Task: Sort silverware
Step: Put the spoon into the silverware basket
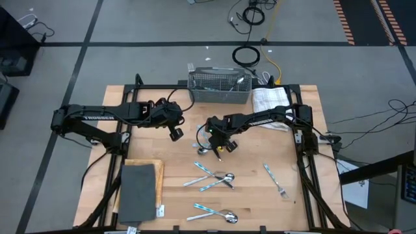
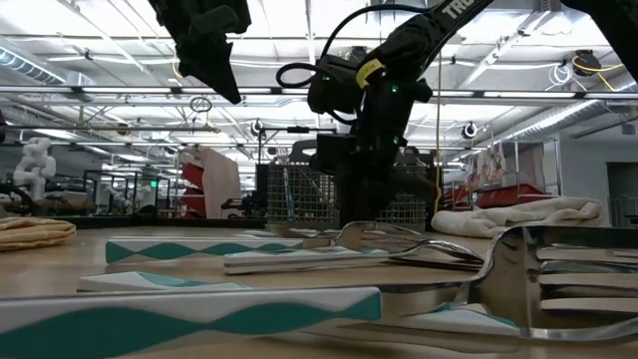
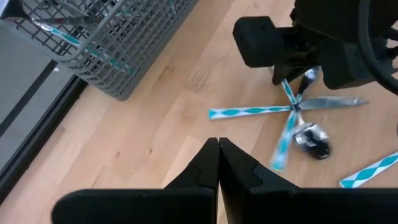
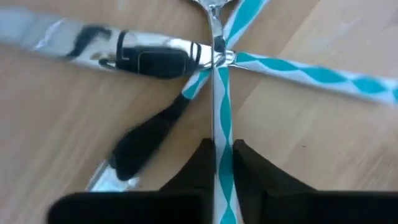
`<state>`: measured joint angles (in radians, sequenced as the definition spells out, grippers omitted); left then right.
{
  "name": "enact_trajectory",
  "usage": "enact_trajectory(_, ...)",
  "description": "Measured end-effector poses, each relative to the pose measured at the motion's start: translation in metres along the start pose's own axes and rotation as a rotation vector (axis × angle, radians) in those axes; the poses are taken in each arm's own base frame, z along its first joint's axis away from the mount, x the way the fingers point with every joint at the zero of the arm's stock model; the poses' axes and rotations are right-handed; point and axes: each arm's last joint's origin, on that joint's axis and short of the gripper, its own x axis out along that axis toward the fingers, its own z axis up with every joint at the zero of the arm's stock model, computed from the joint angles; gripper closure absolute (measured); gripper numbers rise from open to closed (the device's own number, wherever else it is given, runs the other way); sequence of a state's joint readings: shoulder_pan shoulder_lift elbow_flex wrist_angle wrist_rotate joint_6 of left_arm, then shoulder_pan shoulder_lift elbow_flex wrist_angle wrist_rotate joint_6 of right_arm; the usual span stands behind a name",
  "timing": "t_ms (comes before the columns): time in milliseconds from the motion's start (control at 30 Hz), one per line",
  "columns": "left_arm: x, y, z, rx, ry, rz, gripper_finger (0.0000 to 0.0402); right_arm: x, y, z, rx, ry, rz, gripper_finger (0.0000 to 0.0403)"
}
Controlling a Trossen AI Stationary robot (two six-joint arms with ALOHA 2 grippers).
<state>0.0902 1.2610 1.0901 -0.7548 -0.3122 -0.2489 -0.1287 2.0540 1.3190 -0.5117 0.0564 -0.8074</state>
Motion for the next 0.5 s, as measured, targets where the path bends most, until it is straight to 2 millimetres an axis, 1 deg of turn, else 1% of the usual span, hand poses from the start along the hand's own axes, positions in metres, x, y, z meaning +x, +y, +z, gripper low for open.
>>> enact_trajectory(67, 0.0, 0.0, 0.0, 0.0, -0.001, 0.0, 0.0393, -0.003, 0.0, 0.0, 0.029, -0.001, -0.008, 0.0392)
enact_trajectory(367, 0.0, 0.0, 0.0, -0.002, -0.005, 0.004, 0.0393, -0.018, -0.001, -0.001, 0.153, 0.001, -0.028, 0.04)
enact_trajectory(500, 0.0, 0.0, 0.001, -0.006, -0.006, 0.004, 0.0393, -0.033, -0.004, 0.0, 0.224, -0.041, -0.051, 0.0401)
